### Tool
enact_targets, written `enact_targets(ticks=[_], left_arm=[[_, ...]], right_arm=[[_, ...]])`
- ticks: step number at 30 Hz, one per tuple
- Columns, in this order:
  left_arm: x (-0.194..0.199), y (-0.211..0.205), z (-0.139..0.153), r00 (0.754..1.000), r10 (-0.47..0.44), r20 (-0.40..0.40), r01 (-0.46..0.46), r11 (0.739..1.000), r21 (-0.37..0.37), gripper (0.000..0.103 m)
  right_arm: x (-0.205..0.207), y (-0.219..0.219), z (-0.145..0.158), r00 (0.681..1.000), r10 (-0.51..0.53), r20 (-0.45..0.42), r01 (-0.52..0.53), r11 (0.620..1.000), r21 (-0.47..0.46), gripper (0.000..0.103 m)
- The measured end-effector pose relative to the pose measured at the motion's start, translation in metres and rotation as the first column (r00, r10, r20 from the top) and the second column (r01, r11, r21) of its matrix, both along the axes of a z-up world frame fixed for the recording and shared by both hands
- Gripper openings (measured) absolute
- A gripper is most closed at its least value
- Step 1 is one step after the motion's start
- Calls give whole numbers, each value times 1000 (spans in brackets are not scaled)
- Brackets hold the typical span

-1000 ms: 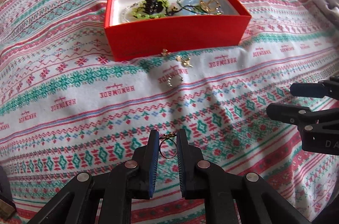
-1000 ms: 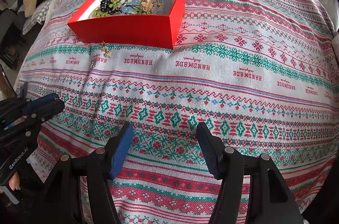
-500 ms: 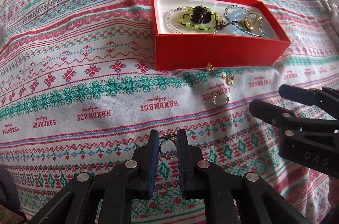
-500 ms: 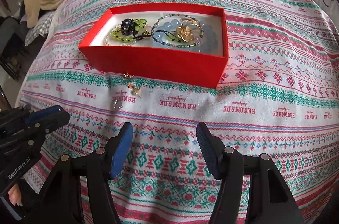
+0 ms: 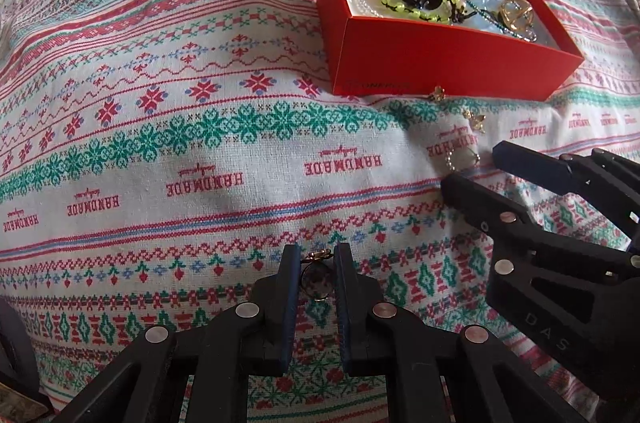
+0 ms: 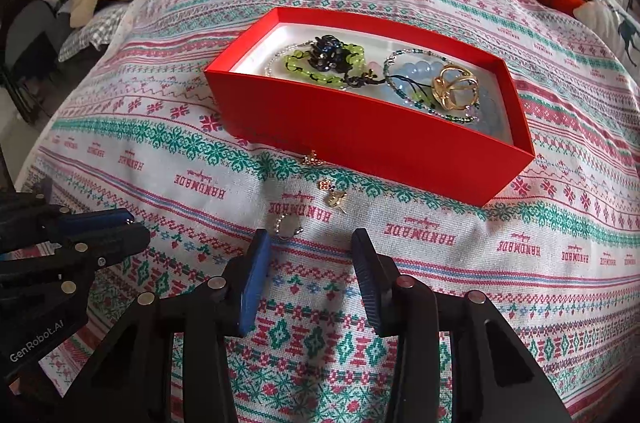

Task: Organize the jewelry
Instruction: 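Carry the gold hoop earring with the left tool toward the red box, then grasp a gold stud earring with the right tool while the left tool holds the hoop over the box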

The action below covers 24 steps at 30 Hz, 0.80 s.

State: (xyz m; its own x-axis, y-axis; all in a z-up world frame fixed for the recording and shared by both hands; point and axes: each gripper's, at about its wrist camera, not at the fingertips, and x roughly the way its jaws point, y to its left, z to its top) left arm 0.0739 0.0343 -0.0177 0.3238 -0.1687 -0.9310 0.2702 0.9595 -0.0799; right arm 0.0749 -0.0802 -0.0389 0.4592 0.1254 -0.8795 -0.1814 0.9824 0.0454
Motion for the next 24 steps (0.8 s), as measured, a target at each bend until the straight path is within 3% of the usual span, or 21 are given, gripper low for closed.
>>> enact_targets(ticks=[4,15,24], left_arm=[[-3,0,-2,1000,-8,-6,8,1000,-2,11],[-4,-3,1,1000,-11,-10,11,1000,-9,11],[-4,-1,0,1000,-5,-7,5,1000,-4,11]], right_arm=[[-1,14,-4,999,44,22,-43,998,-40,43],[-1,15,-6,997,50,50,-47,997,-63,12],[-3,12,0,997,60,52,-57,997,-51,5]])
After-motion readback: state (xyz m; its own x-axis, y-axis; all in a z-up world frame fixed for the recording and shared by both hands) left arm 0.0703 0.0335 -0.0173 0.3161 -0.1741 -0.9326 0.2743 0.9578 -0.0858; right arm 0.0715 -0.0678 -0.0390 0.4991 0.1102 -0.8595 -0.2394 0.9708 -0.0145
